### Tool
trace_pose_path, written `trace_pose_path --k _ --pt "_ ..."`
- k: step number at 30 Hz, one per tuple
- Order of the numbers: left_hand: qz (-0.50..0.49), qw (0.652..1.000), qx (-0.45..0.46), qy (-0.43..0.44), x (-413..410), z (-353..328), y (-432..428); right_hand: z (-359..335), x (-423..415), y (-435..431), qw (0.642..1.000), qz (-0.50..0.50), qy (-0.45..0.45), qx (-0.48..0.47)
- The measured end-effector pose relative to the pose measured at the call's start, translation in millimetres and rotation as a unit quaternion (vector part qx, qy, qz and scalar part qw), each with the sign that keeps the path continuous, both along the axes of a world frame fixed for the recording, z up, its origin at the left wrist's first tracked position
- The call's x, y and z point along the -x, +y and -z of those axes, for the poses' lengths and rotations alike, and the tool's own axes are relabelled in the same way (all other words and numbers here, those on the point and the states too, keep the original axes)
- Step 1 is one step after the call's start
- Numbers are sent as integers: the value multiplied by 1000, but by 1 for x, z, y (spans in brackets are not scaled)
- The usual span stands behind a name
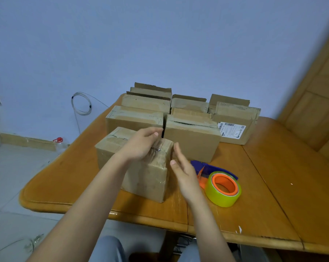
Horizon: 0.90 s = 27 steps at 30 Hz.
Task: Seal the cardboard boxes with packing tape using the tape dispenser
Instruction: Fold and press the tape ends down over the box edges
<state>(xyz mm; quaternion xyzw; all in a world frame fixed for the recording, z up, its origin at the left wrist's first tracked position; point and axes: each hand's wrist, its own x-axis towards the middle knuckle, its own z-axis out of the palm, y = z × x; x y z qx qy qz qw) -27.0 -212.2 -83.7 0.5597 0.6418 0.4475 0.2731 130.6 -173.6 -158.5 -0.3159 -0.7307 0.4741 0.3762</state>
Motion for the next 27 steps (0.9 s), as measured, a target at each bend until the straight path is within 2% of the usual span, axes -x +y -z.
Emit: trace_pose_path --k 5,7,9,11,13,15,16,18,21,24,27 --pt "-15 997 -19 -67 -6 -5 -2 1 9 -14 984 10 -151 -91" --pt "-26 996 -27 -83 -6 -2 -2 0 5 -13 978 15 -162 -132" --pt "-53 992 -47 -102 -6 -4 -3 -1 -2 -12 983 11 -129 -134" --pt "-106 974 -83 -181 -1 -8 -4 -1 -8 -13 995 5 -54 -84" --pt "-174 928 -169 -284 10 -16 -8 -2 -14 -15 998 27 16 -47" --pt "-220 880 -262 -330 27 -26 -16 -6 -16 -14 996 60 42 -42" --pt "-238 875 -285 -312 35 -31 -21 -9 -16 -15 996 65 44 -43" --pt "-265 904 -269 -201 51 -36 -29 -13 -13 -16 997 57 42 -40" --pt "-216 967 -135 -24 74 -21 -35 -21 -1 -21 998 41 -5 -57" --pt "-89 995 -9 46 87 4 -37 -29 12 -29 987 13 -107 -117" --pt "-38 995 35 82 84 11 -42 -31 21 -31 963 -6 -197 -185"
